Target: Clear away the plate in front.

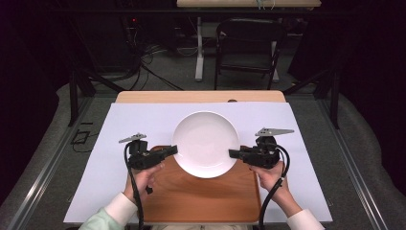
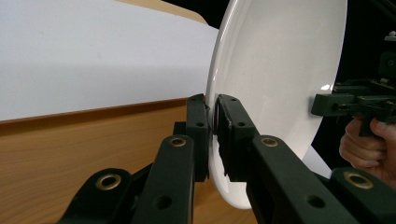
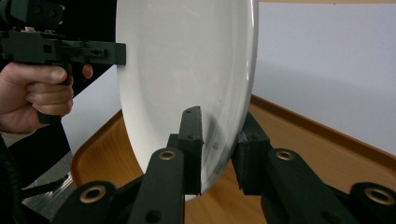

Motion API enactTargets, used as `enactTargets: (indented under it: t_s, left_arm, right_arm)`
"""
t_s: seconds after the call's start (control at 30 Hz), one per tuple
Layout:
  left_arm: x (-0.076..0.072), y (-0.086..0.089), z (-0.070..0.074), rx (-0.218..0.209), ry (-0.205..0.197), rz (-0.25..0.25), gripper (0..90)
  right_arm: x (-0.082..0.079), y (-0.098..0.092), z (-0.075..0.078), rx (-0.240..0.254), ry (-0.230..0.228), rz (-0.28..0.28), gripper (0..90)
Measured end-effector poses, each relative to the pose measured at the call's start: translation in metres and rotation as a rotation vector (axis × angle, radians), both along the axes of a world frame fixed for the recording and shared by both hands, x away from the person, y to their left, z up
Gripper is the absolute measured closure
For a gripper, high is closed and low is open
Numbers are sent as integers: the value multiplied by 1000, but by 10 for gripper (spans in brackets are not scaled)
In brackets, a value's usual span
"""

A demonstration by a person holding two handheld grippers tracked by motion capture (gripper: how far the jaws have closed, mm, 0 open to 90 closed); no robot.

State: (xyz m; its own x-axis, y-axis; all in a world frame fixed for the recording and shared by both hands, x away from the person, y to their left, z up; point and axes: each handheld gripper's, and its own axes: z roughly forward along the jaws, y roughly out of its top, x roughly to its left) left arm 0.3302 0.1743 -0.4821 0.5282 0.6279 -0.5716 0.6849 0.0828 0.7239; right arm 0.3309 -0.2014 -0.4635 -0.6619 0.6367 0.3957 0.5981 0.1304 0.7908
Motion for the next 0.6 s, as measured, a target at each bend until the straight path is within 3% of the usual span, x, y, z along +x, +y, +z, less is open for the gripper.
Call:
enactTargets:
  t_s: [0.6]
  left_arm:
    - [-22, 7, -3, 24, 12, -31, 835]
  right_arm:
    - [-18, 6, -3, -28, 24, 29, 759]
